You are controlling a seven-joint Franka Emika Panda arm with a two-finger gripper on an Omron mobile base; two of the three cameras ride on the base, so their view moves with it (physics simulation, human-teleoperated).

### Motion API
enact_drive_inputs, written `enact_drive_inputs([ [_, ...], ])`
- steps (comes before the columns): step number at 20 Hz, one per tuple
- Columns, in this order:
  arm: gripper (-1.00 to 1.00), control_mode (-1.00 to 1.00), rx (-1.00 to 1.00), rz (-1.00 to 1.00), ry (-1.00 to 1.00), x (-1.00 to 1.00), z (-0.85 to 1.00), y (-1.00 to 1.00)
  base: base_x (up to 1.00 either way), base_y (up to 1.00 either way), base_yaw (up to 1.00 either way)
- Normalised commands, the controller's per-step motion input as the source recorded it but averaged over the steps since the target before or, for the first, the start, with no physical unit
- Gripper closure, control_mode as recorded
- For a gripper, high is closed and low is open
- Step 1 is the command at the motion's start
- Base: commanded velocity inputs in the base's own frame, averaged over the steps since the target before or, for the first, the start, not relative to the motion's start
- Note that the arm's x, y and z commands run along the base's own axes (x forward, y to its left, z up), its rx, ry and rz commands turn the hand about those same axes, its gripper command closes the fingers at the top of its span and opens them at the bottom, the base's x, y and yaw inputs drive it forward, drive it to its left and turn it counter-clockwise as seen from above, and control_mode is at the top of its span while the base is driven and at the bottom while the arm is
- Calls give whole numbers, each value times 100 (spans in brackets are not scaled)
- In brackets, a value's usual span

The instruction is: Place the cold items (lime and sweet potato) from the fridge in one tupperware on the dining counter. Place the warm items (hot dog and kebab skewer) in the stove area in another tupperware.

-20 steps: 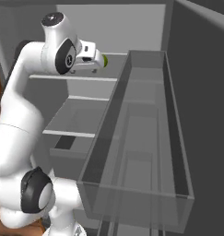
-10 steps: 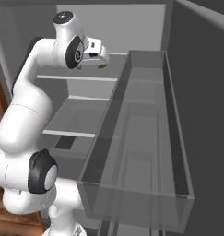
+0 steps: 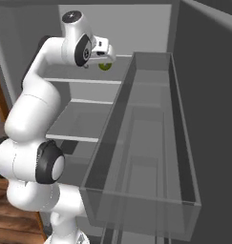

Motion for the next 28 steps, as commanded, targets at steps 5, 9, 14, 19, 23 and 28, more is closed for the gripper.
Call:
enact_drive_inputs([
  [5, -100, -100, 0, 0, 0, 38, -1, 0, 0, 0, 0],
  [9, -100, -100, 0, 0, 0, 35, -5, 0, 0, 0, 0],
  [14, -100, -100, 0, 0, 0, 35, -7, 0, 0, 0, 0],
  [19, -100, -100, 0, 1, 0, 34, -12, -2, 0, 0, 0],
  [23, -100, -100, 1, 2, 0, 29, -12, -6, 0, 0, 0],
  [28, -100, -100, 1, 1, 1, 34, -8, -2, 0, 0, 0],
])
